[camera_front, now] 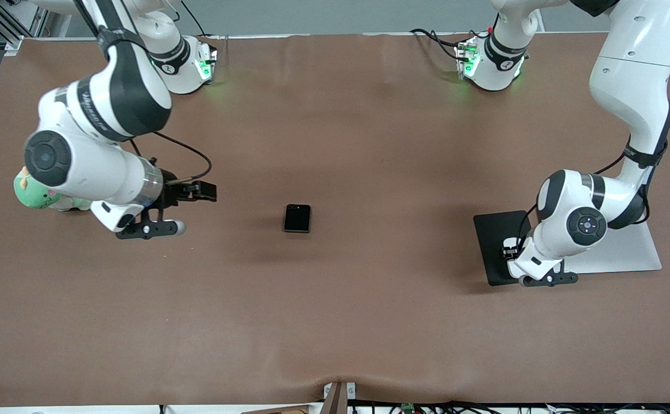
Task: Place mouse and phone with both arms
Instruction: 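Carry the mouse onto the mouse pad while the right gripper reaches the phone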
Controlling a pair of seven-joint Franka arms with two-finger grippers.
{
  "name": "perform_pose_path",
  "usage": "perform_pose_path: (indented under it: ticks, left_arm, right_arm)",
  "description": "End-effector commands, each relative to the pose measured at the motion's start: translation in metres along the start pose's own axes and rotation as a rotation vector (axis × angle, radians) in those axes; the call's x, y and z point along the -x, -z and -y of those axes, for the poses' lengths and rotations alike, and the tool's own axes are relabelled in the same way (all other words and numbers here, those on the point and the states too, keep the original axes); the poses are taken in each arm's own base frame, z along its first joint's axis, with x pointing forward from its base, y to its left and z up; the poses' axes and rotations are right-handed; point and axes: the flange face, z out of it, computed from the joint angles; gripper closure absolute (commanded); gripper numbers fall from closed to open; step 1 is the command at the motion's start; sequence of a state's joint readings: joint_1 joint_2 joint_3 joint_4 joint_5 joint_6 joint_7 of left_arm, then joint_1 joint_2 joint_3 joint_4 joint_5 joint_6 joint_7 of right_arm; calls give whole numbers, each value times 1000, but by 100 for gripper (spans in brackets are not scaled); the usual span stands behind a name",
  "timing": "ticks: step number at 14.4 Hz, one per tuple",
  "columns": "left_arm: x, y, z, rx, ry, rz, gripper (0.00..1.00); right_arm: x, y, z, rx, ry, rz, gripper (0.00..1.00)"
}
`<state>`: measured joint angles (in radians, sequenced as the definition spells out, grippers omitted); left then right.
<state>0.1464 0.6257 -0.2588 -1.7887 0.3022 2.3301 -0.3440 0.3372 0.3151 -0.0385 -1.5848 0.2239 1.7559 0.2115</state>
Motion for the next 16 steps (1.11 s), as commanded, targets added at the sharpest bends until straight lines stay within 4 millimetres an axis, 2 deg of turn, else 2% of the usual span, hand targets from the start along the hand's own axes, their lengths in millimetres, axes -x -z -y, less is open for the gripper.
perform_pose_path:
  ticks: [1, 3, 8, 11, 12, 13, 15, 16]
  left_arm:
    - [12, -1, 7, -2, -33, -27, 65]
    - [13, -3, 7, -2, -34, -23, 65]
    - [21, -12, 7, 2, -37, -13, 61]
    - [22, -14, 6, 4, -39, -10, 56]
    - [22, -14, 7, 4, -38, -10, 51]
    - [22, -15, 7, 4, -38, -8, 36]
    - [22, -14, 6, 4, -39, -10, 0]
    - [21, -13, 7, 4, -37, -13, 0]
  right_arm:
    - [-3, -32, 45, 5, -54, -16, 0]
    - [-6, -49, 58, 9, -63, -25, 0]
    - [-6, -116, 111, 44, -92, -36, 0]
    - [-5, -144, 126, 57, -95, -36, 0]
    - [-6, -158, 131, 76, -111, -41, 0]
    - [-6, -174, 137, 102, -121, -58, 0]
    - [-9, -188, 138, 115, -130, -70, 0]
    - [-11, -194, 138, 115, -129, -73, 0]
